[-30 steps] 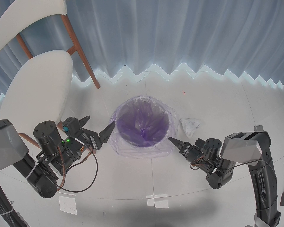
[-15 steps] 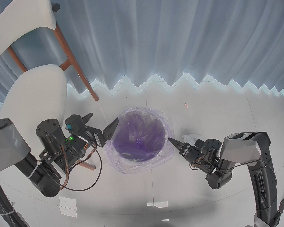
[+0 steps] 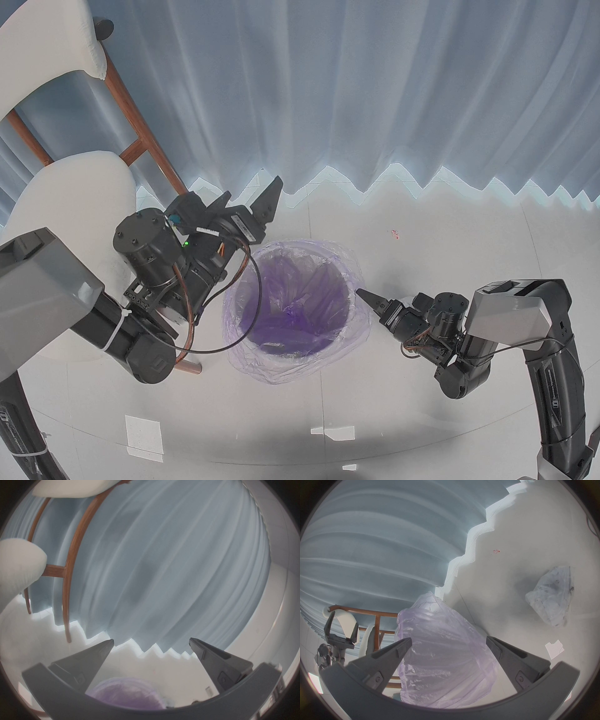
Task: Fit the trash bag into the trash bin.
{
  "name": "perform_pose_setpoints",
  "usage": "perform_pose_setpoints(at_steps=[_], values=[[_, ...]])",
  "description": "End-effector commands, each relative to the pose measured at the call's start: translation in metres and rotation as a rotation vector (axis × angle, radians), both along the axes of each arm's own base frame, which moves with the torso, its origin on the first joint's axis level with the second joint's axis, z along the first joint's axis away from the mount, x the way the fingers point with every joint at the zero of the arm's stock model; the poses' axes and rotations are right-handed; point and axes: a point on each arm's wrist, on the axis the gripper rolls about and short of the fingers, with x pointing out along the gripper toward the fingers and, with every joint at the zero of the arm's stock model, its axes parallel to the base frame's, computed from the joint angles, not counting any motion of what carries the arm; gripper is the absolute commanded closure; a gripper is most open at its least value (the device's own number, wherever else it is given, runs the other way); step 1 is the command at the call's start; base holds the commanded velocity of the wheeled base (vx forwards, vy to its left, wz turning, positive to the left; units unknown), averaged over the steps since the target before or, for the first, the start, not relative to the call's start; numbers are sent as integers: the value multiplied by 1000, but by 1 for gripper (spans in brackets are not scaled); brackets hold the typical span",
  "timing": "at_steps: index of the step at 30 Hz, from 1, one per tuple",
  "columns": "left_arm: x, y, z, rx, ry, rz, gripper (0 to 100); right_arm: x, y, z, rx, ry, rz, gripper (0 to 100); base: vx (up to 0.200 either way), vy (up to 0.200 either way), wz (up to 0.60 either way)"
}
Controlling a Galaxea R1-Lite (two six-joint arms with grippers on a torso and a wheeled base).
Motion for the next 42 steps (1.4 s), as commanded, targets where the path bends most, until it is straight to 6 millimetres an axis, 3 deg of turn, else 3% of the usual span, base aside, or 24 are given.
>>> perform_pose_setpoints(at_steps=[1, 3, 5, 7, 11, 13, 19, 23, 33, 42], values=[[-2, 2, -12, 27, 37, 14, 0, 2, 0, 2, 8, -21, 0, 0, 0, 0, 0], [-7, 4, -19, 71, 58, 8, 0, 2, 0, 2, 8, -21, 0, 0, 0, 0, 0], [-18, 15, -36, 277, 65, -2, 0, 2, 0, 2, 7, -22, 0, 0, 0, 0, 0], [-10, 25, -37, 377, 54, 54, 0, 2, 0, 1, 8, -20, 0, 0, 0, 0, 0], [2, 30, -44, 565, 202, 49, 0, 2, 0, 1, 8, -21, 0, 0, 0, 0, 0], [6, 32, -26, 603, 242, 36, 0, 3, 0, 1, 9, -23, 0, 0, 0, 0, 0], [14, 42, -4, 760, 358, -27, 0, 5, 1, 0, 10, -30, 2, 0, 0, 0, 0], [27, 49, 2, 804, 355, 1, 0, 5, 1, -2, 5, -26, 2, 0, 0, 0, 0], [54, 60, -27, 867, 426, 42, 0, 7, 1, -3, 3, -32, 2, 0, 0, 0, 0], [61, 53, -43, 882, 451, 29, 0, 7, 1, -4, 3, -32, 2, 0, 0, 0, 0]])
